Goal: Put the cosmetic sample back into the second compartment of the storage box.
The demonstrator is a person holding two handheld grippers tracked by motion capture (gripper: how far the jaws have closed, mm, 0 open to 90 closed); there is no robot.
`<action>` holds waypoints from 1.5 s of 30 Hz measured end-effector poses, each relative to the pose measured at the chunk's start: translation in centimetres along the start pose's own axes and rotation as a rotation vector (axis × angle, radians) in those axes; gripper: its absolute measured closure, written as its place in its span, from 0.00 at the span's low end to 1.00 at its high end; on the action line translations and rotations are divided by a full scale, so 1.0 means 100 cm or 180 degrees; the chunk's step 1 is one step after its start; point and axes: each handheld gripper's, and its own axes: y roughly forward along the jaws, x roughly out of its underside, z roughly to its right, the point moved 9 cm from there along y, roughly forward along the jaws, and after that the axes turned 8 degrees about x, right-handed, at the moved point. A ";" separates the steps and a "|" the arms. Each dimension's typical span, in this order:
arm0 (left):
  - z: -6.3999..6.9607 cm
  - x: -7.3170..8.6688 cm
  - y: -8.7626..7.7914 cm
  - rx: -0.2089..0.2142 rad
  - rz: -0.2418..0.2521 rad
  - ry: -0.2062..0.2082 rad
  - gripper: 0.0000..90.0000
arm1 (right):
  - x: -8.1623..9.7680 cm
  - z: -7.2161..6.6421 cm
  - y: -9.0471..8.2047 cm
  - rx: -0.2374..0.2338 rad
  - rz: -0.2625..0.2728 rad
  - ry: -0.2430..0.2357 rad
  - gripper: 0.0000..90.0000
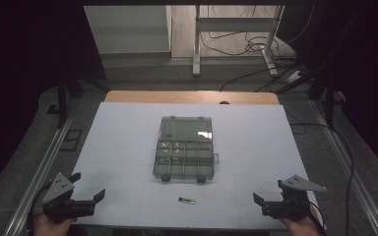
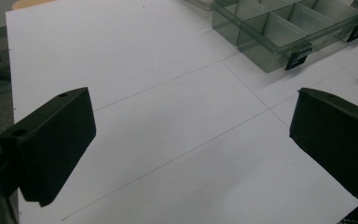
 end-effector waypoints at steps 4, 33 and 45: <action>-0.001 0.000 -0.001 0.0010 0.0010 -0.0038 0.01 | -0.001 -0.001 0.000 0.0022 0.0017 -0.0052 0.00; -0.001 0.001 0.001 0.0127 -0.0002 -0.0075 0.01 | 0.000 -0.010 0.005 -0.0059 -0.0074 -0.0242 0.00; 0.001 0.001 0.001 0.0168 -0.0008 -0.0025 0.02 | -0.002 -0.020 0.010 -0.0159 -0.0071 -0.0367 0.00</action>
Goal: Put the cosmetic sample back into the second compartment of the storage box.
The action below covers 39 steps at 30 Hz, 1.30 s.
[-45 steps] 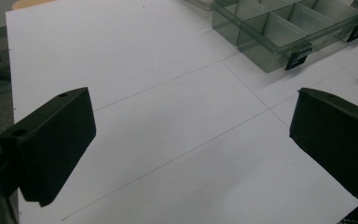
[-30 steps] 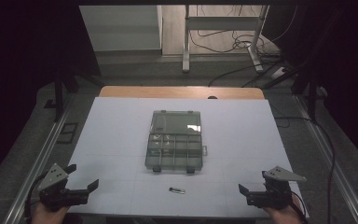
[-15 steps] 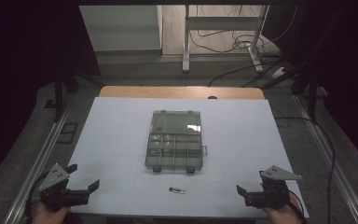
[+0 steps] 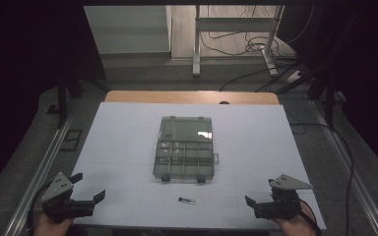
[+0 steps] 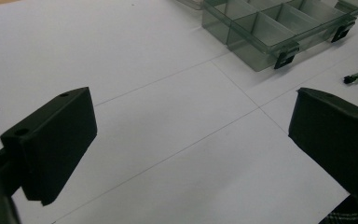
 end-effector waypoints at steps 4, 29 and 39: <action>0.000 0.000 0.000 -0.0002 -0.0008 0.0007 0.02 | -0.001 -0.003 0.001 -0.0023 -0.0002 -0.0026 0.00; 0.001 0.000 0.001 0.0010 -0.0017 0.0041 0.03 | -0.020 -0.034 0.015 -0.0378 0.0008 -0.0146 0.00; 0.001 0.000 0.001 0.0013 -0.0024 0.0042 0.03 | -0.022 -0.043 0.020 -0.0424 -0.0040 -0.0152 0.00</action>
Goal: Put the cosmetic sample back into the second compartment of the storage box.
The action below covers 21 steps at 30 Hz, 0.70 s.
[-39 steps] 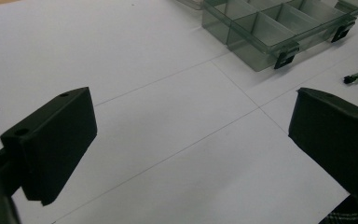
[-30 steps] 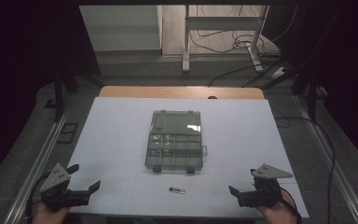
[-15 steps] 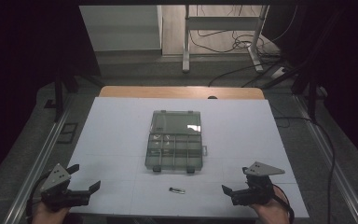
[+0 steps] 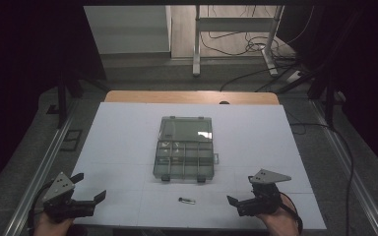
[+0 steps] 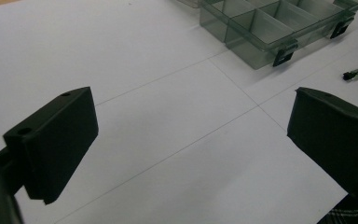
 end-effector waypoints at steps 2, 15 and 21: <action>0.000 0.000 0.000 -0.0001 -0.0002 -0.0001 0.03 | -0.001 -0.002 0.002 -0.0010 0.0000 0.0002 0.00; -0.001 0.000 0.000 0.0022 0.0015 -0.0034 0.03 | -0.002 -0.014 0.015 -0.0079 -0.0100 -0.0148 0.00; -0.001 0.000 0.000 0.0027 0.0019 -0.0034 0.03 | -0.003 -0.020 0.021 -0.0106 -0.0190 -0.0209 0.00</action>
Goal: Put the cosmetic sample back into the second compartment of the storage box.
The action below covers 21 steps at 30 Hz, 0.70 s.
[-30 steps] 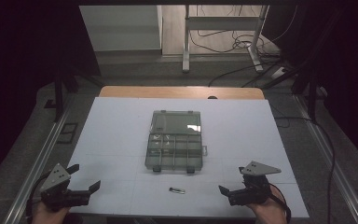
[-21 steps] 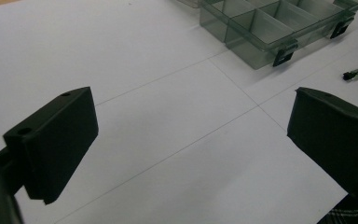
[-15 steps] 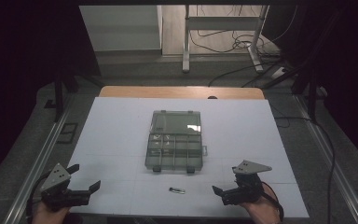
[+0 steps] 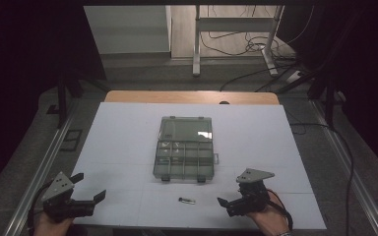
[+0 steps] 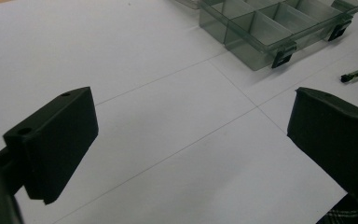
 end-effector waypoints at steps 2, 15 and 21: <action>0.000 0.000 0.000 0.0001 -0.0004 -0.0001 0.03 | -0.001 -0.002 0.002 0.0006 -0.0013 -0.0015 0.00; -0.001 0.000 0.000 0.0013 0.0004 -0.0019 0.03 | -0.011 -0.015 0.012 0.0071 -0.0054 -0.0102 0.00; -0.001 0.000 0.000 0.0022 0.0012 -0.0029 0.03 | -0.013 -0.024 0.018 -0.0005 -0.0138 -0.0135 0.00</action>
